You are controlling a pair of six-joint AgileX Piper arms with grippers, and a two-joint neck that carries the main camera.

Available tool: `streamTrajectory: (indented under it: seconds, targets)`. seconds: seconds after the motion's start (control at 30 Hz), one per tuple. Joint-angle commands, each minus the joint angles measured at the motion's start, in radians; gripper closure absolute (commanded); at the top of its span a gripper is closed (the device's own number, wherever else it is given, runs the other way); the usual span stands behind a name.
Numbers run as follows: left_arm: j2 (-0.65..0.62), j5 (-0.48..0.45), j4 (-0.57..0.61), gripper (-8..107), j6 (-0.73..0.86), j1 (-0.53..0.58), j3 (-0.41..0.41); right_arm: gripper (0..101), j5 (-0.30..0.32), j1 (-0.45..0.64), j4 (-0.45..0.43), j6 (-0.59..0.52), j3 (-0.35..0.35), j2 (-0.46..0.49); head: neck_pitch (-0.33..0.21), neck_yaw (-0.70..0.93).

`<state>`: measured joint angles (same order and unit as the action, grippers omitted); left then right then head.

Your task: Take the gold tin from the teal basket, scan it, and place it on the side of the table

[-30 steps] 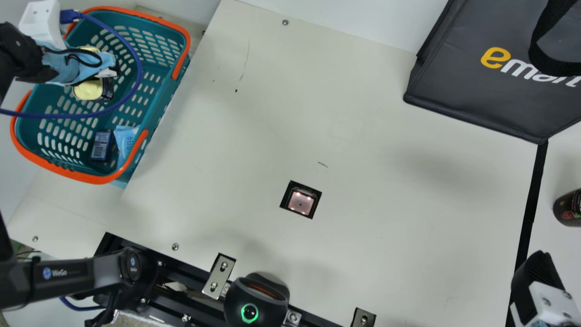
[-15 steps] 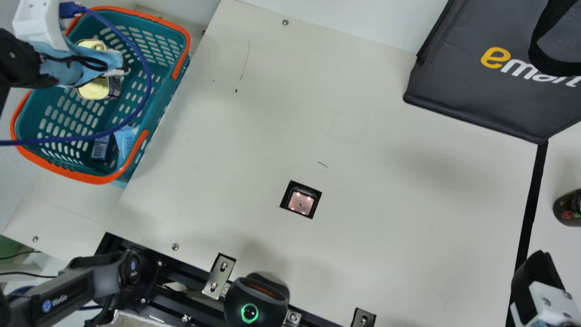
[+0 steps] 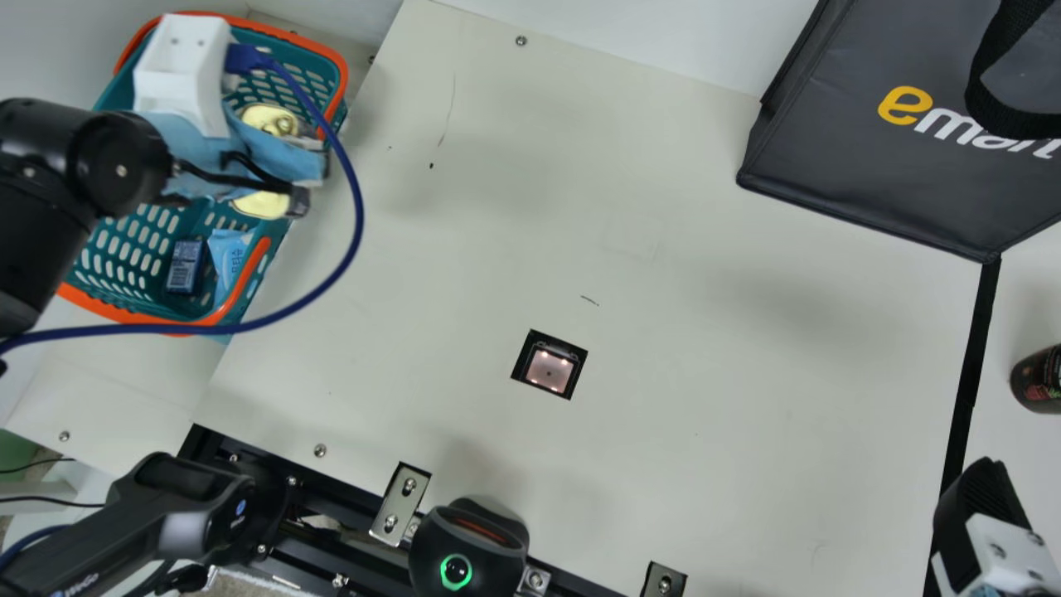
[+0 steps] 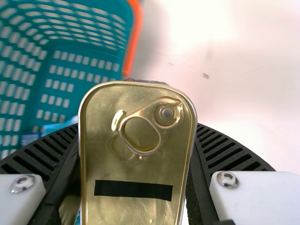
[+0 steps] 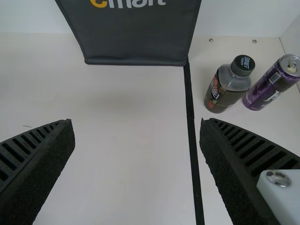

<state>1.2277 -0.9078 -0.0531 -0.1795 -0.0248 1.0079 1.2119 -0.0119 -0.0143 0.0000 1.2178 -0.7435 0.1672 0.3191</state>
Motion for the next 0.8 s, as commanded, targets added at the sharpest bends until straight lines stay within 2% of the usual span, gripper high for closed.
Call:
streamTrajectory:
  seconds: [0.0, 0.4, 0.77]
  targets:
    - [0.0, -0.005, -0.02, 107, -0.066, 0.129, -0.001, 6, 0.0, 0.0, 0.0, 0.0, 0.0, 0.0, -0.029, 0.002]
    - [0.043, -0.039, -0.102, 107, -0.324, 0.48, 0.034, 6, 0.0, 0.0, 0.0, 0.0, 0.0, 0.0, -0.029, 0.002]
    - [0.095, -0.062, -0.112, 107, -0.498, 0.675, 0.071, 6, 0.0, 0.0, 0.0, 0.0, 0.0, 0.0, -0.029, 0.002]
